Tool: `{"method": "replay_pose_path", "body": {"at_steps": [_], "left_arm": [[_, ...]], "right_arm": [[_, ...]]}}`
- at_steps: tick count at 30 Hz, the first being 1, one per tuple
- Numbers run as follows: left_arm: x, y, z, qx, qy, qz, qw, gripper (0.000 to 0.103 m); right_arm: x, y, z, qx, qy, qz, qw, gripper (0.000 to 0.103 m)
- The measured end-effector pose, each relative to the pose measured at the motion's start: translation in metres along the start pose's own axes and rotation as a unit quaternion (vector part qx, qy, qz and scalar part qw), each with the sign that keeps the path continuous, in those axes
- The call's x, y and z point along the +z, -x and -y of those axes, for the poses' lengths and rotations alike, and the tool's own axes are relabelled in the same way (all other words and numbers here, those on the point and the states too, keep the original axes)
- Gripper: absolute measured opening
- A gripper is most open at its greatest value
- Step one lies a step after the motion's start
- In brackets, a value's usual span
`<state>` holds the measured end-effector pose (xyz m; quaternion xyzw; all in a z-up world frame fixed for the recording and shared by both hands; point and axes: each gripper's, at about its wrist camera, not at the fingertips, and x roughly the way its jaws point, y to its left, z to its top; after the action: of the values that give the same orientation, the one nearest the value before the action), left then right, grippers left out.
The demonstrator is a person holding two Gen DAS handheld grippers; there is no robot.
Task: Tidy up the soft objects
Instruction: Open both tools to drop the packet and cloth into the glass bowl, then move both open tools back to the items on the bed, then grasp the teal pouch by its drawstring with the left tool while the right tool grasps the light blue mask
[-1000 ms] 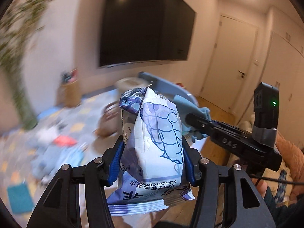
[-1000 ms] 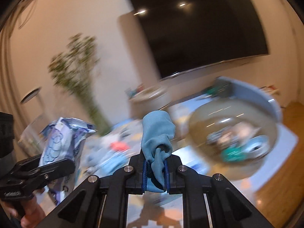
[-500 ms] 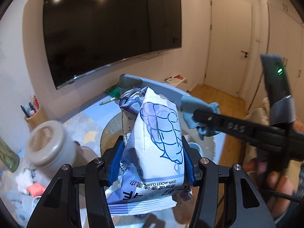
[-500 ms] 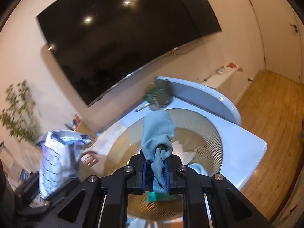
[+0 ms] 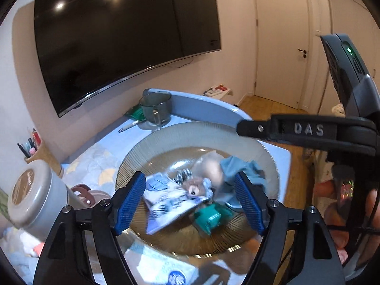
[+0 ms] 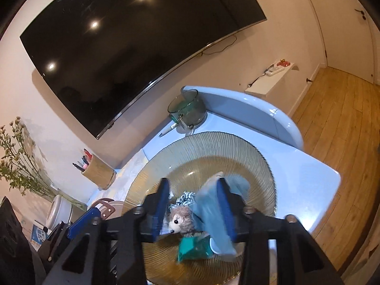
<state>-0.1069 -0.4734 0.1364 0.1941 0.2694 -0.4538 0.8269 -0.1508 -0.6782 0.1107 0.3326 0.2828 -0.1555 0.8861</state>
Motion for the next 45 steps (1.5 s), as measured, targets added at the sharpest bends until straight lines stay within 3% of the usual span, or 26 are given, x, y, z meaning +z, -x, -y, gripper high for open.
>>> {"method": "replay_pose_path", "body": {"at_steps": [8,13,17,22,24,27,31,34,36,38,42,45], "left_arm": [[-0.023,0.069,0.004,0.012,-0.024,0.031,0.9992,0.076],[-0.061,0.123,-0.017,0.045,-0.01,0.037,0.9982,0.078],[-0.099,0.155,-0.049,0.069,0.02,0.03,0.9969,0.081],[-0.155,0.19,-0.107,0.114,0.09,0.009,0.9894,0.081],[-0.176,0.204,-0.131,0.132,0.123,0.002,0.9836,0.081],[-0.213,0.226,-0.173,0.176,0.177,-0.011,0.9683,0.081],[-0.261,0.243,-0.222,0.259,0.22,-0.035,0.9399,0.081],[-0.294,0.245,-0.254,0.294,0.25,-0.054,0.9209,0.081],[-0.314,0.241,-0.269,0.301,0.273,-0.068,0.911,0.081],[-0.334,0.233,-0.286,0.306,0.294,-0.083,0.9018,0.081],[-0.353,0.228,-0.306,0.315,0.316,-0.09,0.8904,0.081],[-0.362,0.226,-0.32,0.285,0.351,-0.091,0.8873,0.081]], "right_arm": [[-0.012,0.04,-0.024,0.009,0.02,0.025,0.999,0.053],[-0.045,0.061,-0.05,0.022,0.052,0.028,0.998,0.058],[-0.091,0.063,-0.076,0.026,0.093,0.011,0.995,0.058],[-0.142,0.057,-0.124,0.051,0.159,-0.027,0.986,0.058],[-0.164,0.056,-0.151,0.059,0.195,-0.032,0.978,0.058],[-0.195,0.052,-0.191,0.08,0.249,-0.05,0.964,0.06],[-0.239,0.047,-0.238,0.1,0.317,-0.05,0.942,0.062],[-0.274,0.03,-0.27,0.105,0.356,-0.071,0.926,0.067],[-0.289,0.018,-0.282,0.115,0.364,-0.088,0.92,0.075],[-0.304,0.002,-0.296,0.122,0.371,-0.099,0.915,0.075],[-0.322,-0.03,-0.321,0.112,0.404,-0.104,0.902,0.075],[-0.327,-0.053,-0.33,0.098,0.415,-0.102,0.899,0.075]]}}
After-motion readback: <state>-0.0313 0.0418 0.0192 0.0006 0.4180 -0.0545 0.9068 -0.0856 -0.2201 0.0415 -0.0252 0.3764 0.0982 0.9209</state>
